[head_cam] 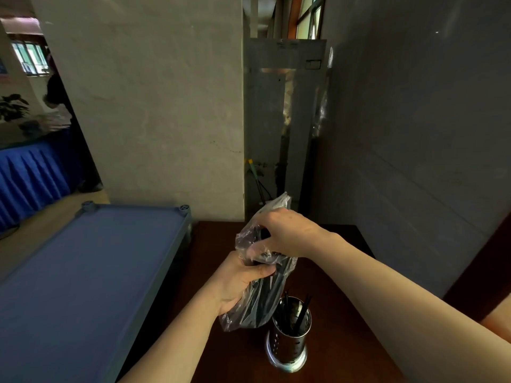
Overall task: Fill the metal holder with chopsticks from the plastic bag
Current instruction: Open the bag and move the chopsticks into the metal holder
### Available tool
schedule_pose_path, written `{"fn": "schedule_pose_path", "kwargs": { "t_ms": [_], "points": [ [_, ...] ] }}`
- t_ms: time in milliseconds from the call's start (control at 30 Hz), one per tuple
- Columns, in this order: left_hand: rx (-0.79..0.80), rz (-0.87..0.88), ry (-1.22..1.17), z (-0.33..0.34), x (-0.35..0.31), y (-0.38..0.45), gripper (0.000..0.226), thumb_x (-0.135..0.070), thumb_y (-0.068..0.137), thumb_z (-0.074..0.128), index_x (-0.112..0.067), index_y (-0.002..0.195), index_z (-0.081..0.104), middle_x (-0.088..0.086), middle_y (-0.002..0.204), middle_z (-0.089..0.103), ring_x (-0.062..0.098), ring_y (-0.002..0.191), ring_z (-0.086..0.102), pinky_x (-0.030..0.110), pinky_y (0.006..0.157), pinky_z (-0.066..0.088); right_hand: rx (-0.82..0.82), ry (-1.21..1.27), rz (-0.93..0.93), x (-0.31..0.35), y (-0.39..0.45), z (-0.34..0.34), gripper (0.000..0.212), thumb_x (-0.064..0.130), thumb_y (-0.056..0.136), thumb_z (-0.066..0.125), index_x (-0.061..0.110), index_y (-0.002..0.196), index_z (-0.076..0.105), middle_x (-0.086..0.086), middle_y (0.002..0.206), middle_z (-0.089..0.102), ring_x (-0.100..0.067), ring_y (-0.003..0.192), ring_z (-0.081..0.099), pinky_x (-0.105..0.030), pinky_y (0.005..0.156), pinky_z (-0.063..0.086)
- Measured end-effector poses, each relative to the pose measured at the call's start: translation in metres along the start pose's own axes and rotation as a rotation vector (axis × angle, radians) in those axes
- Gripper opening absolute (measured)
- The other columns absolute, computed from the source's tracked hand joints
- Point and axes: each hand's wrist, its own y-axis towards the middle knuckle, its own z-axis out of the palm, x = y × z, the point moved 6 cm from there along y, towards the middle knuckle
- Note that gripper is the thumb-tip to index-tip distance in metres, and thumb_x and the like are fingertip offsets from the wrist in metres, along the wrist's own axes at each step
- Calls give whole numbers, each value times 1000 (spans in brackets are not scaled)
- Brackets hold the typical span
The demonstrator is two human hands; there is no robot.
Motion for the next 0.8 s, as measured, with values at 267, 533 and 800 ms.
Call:
{"fn": "schedule_pose_path", "kwargs": {
  "t_ms": [267, 533, 800],
  "points": [
    [50, -23, -18, -2, 3, -4, 43, -12, 84, 77, -34, 121, 71, -5, 127, 72, 2, 120, 63, 19, 92, 46, 9, 257, -58, -3, -4, 10, 35, 41, 89, 73, 14, 111, 68, -2, 105, 69, -18, 95, 64, -45, 86, 54],
    [79, -55, -18, -9, 10, -7, 39, -4, 83, 79, -27, 113, 75, 8, 124, 73, 18, 121, 66, 24, 94, 52, -129, 428, -46, -19, -4, -19, 12, 36, 86, 78, 37, 92, 67, 14, 92, 69, 0, 89, 66, -32, 79, 57],
    [57, -50, -34, -13, 13, -4, 34, -1, 84, 78, -23, 109, 77, 11, 122, 74, 21, 117, 69, 18, 86, 54, -247, 458, -21, -33, -10, -35, 16, 34, 85, 79, 41, 80, 65, 15, 83, 69, 3, 81, 67, -16, 64, 53]
  ]
}}
